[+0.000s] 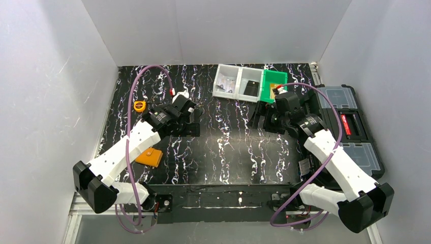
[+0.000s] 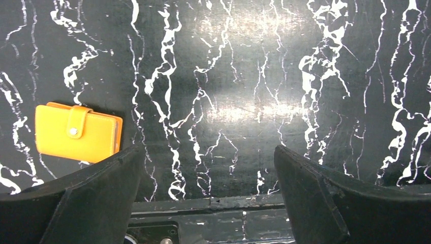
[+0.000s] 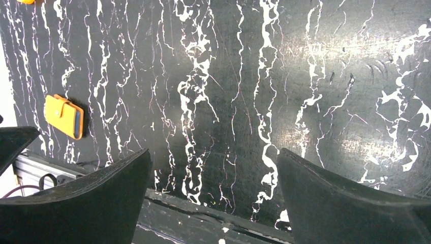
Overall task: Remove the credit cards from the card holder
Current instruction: Open the card holder at the center of the board.
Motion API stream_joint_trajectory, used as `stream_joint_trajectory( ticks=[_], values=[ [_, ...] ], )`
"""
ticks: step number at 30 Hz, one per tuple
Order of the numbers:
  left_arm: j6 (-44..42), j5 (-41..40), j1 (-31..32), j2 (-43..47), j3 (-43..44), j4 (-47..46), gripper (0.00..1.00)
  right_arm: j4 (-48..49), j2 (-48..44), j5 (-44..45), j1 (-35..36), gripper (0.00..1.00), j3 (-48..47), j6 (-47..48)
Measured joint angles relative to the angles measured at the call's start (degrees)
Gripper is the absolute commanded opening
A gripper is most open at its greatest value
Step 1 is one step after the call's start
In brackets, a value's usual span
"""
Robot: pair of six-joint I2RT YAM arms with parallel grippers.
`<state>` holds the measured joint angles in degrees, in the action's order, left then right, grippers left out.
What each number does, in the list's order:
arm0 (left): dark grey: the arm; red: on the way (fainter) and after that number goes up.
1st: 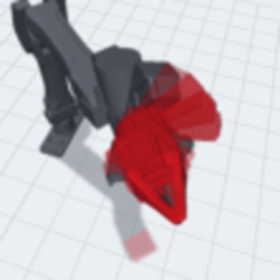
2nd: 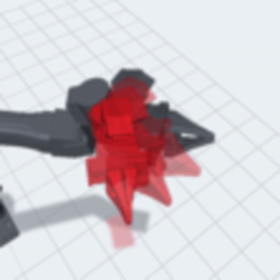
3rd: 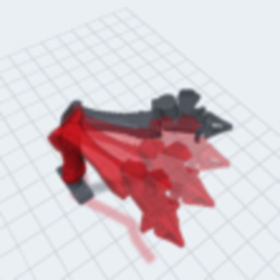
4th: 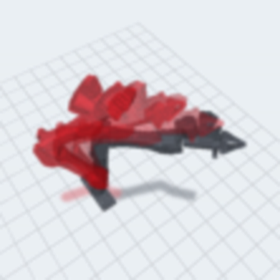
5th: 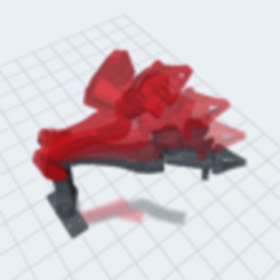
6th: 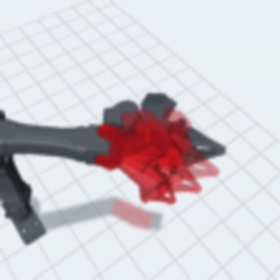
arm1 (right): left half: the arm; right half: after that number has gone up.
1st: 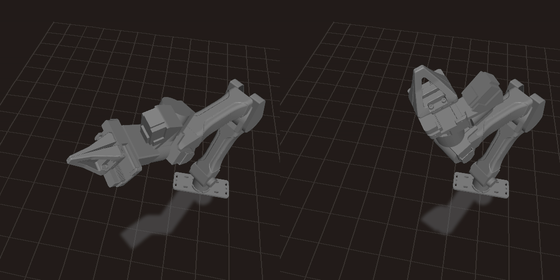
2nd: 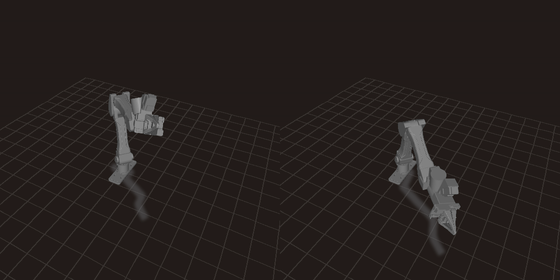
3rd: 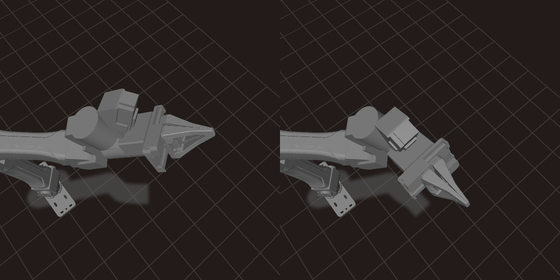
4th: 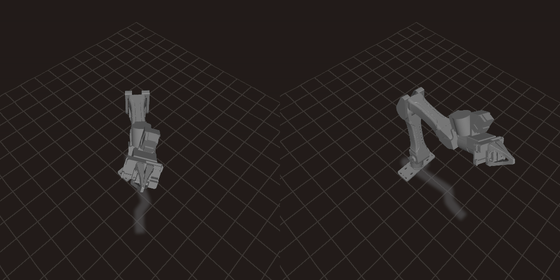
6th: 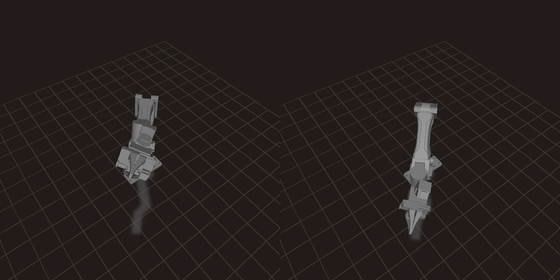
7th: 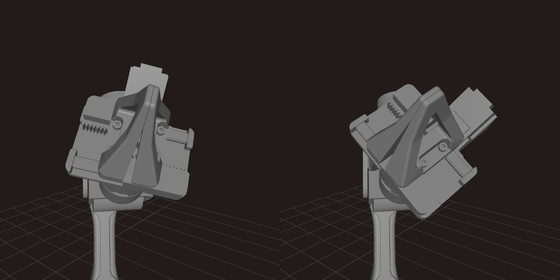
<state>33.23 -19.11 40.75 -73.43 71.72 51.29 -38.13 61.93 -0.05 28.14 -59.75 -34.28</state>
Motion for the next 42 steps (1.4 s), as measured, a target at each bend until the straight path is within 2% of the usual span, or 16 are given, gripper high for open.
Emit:
stream_joint_trajectory(
  ticks=[13, 21, 25, 30, 37, 42],
  values=[
    [2.27, -3.87, 0.00, 0.15, 1.42, 4.94, 1.00, 0.61, 0.68, 0.07, 0.00, 1.00, 0.68, -0.26],
    [10.86, -7.10, -0.02, -0.96, 1.29, 11.63, 1.00, 0.63, 1.05, -1.18, 0.00, 1.00, 0.68, -0.15],
    [17.11, -8.04, -0.94, 1.20, -2.03, 14.53, 1.00, 1.73, 1.11, -2.64, 0.00, 1.00, 1.33, -0.09],
    [22.86, -7.93, -6.78, 7.52, -9.62, 18.12, 0.99, 2.86, 1.27, -4.79, 0.00, 1.00, 2.82, 0.04],
    [22.08, -6.60, -19.21, 9.53, -11.80, 14.75, 0.99, 4.90, 3.06, -7.56, 0.00, 1.00, 4.09, 0.17],
    [24.57, -4.90, -24.33, 7.54, -15.43, 11.63, 0.82, 5.42, 5.18, -8.28, 0.00, 1.00, 4.07, 0.79]
  ],
)
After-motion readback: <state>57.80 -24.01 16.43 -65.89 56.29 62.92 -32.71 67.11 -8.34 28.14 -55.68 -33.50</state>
